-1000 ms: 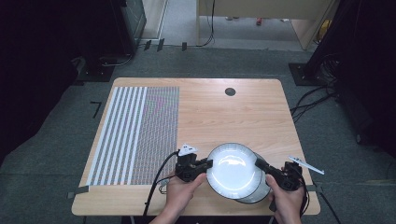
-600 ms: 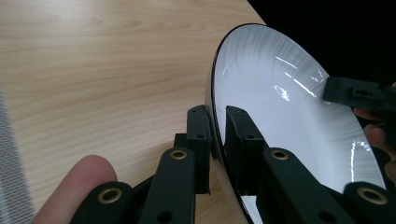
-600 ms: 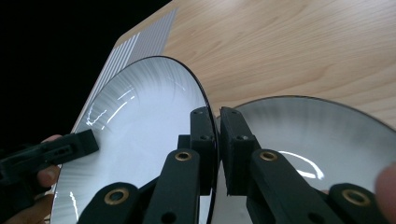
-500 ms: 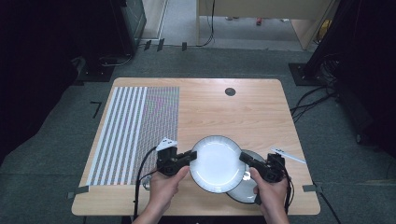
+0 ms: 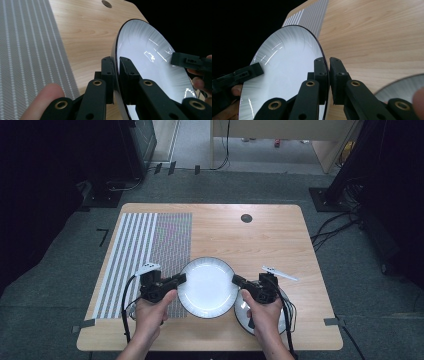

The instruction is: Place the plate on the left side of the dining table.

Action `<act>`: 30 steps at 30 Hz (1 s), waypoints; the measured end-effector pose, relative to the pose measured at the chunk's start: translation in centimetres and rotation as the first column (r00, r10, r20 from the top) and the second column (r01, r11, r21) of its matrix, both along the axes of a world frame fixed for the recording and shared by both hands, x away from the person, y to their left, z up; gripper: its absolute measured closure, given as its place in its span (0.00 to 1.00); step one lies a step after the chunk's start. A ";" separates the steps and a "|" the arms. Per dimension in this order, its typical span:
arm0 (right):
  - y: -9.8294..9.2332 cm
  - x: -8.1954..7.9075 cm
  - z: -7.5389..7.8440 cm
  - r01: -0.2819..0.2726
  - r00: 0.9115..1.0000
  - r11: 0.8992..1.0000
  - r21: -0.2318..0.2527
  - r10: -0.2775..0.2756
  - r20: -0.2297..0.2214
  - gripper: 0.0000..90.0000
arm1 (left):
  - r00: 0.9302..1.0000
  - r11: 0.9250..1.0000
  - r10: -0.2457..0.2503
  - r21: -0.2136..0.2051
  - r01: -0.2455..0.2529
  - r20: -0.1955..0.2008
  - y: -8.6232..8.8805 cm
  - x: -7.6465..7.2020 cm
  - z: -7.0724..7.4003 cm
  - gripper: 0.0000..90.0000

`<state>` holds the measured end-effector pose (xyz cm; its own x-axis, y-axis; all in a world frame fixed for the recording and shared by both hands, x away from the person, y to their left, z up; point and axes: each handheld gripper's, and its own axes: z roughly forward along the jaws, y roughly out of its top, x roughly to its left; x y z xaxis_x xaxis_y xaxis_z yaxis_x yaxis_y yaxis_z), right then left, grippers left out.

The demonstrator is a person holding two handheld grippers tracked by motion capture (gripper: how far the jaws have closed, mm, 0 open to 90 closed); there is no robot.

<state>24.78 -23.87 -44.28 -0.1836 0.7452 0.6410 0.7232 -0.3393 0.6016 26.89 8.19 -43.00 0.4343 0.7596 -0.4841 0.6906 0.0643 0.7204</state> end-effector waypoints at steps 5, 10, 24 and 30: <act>2.0 0.9 0.6 -0.021 1.000 1.000 -0.010 0.021 0.012 0.95 | 1.000 1.000 0.029 -0.003 -0.029 0.002 2.0 0.2 0.3 0.93; 3.8 1.8 0.7 -0.034 0.999 0.999 0.001 0.034 0.010 0.95 | 0.999 0.999 0.051 0.002 -0.051 0.004 3.7 0.6 0.8 0.93; 8.8 4.5 1.2 -0.082 0.997 0.997 0.008 0.081 0.008 0.95 | 0.991 0.991 0.132 0.003 -0.132 0.008 8.4 1.8 1.3 0.94; 10.9 5.6 1.1 -0.090 0.996 0.996 0.028 0.090 0.006 0.95 | 0.988 0.988 0.155 0.024 -0.155 0.015 10.3 2.5 1.7 0.94</act>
